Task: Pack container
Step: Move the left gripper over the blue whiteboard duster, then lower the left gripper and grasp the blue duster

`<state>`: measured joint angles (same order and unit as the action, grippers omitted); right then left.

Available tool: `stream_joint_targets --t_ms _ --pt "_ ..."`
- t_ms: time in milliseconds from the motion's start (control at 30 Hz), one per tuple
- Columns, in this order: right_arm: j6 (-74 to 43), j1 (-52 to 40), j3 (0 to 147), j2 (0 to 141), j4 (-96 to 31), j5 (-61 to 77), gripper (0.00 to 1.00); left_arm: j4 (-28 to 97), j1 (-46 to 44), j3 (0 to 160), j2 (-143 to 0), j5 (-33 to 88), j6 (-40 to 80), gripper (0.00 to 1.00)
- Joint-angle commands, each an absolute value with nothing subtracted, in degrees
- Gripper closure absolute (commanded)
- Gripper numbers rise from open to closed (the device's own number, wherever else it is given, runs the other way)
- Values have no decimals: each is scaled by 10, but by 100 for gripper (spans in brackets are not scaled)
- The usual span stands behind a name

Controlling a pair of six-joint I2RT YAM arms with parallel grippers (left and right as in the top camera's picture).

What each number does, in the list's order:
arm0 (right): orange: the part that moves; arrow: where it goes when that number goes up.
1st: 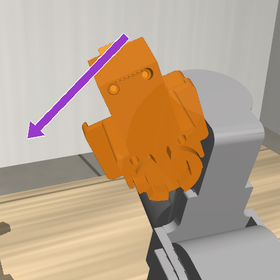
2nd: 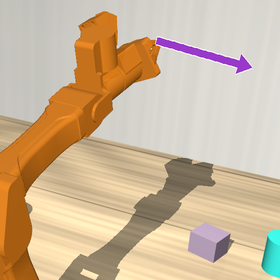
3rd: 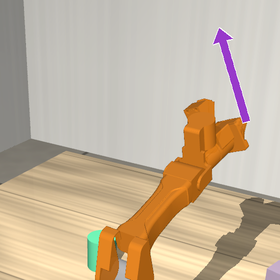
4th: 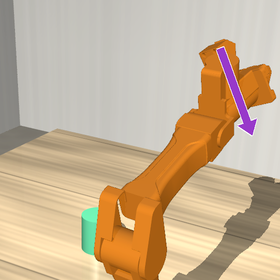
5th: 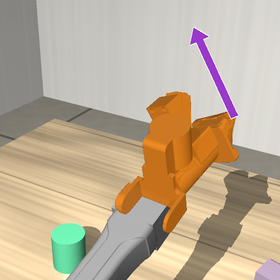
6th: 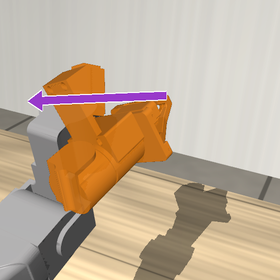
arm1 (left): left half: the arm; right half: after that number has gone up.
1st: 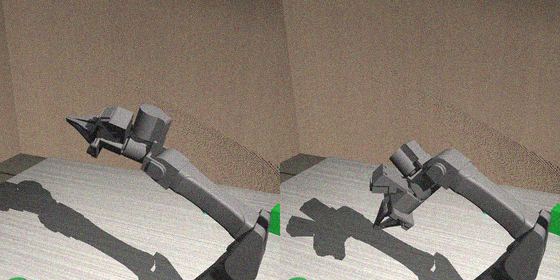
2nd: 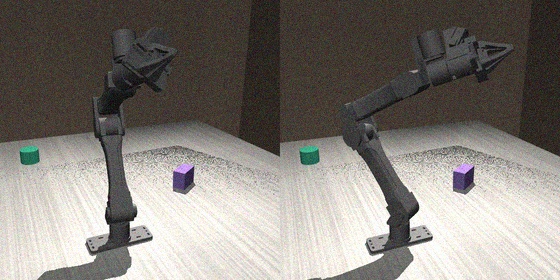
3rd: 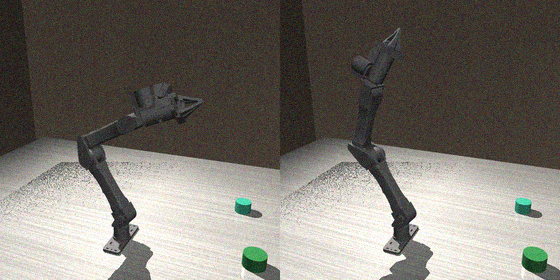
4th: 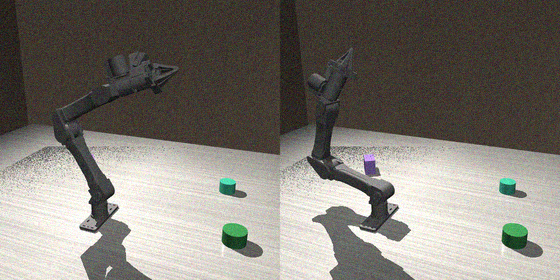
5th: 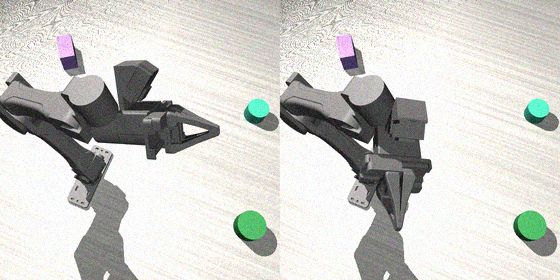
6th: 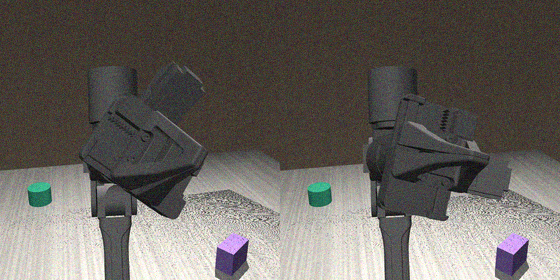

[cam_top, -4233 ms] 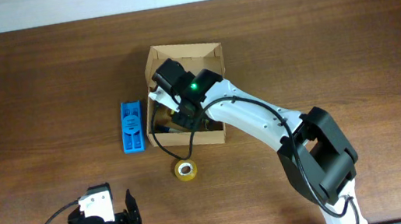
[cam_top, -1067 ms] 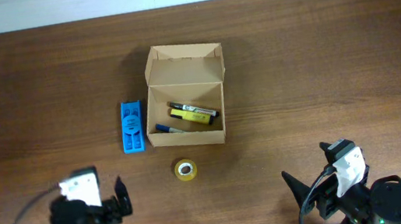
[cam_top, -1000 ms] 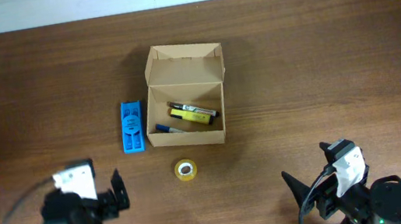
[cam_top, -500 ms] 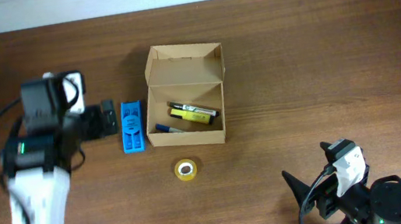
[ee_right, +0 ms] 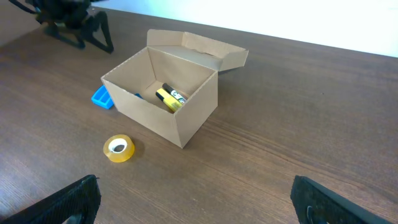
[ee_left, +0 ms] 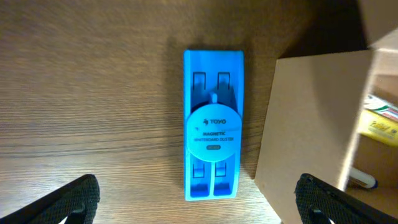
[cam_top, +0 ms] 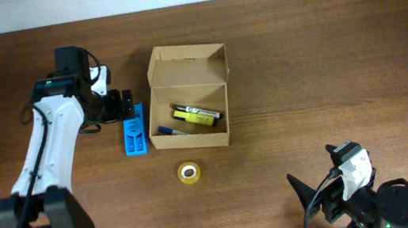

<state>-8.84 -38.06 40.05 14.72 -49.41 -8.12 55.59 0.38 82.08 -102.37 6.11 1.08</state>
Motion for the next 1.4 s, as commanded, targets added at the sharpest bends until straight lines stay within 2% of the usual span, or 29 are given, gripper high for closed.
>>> stream_joint_targets --t_ms 0,533,1367 --pt "-91 -377 399 145 -493 -89 1 558 1 834 -1053 83 8 0" --pt "-91 -377 399 145 -493 -89 1 558 -9 837 -1129 96 3 1" --pt "-91 -377 399 145 -493 -89 1 579 -37 838 -1174 21 6 0"
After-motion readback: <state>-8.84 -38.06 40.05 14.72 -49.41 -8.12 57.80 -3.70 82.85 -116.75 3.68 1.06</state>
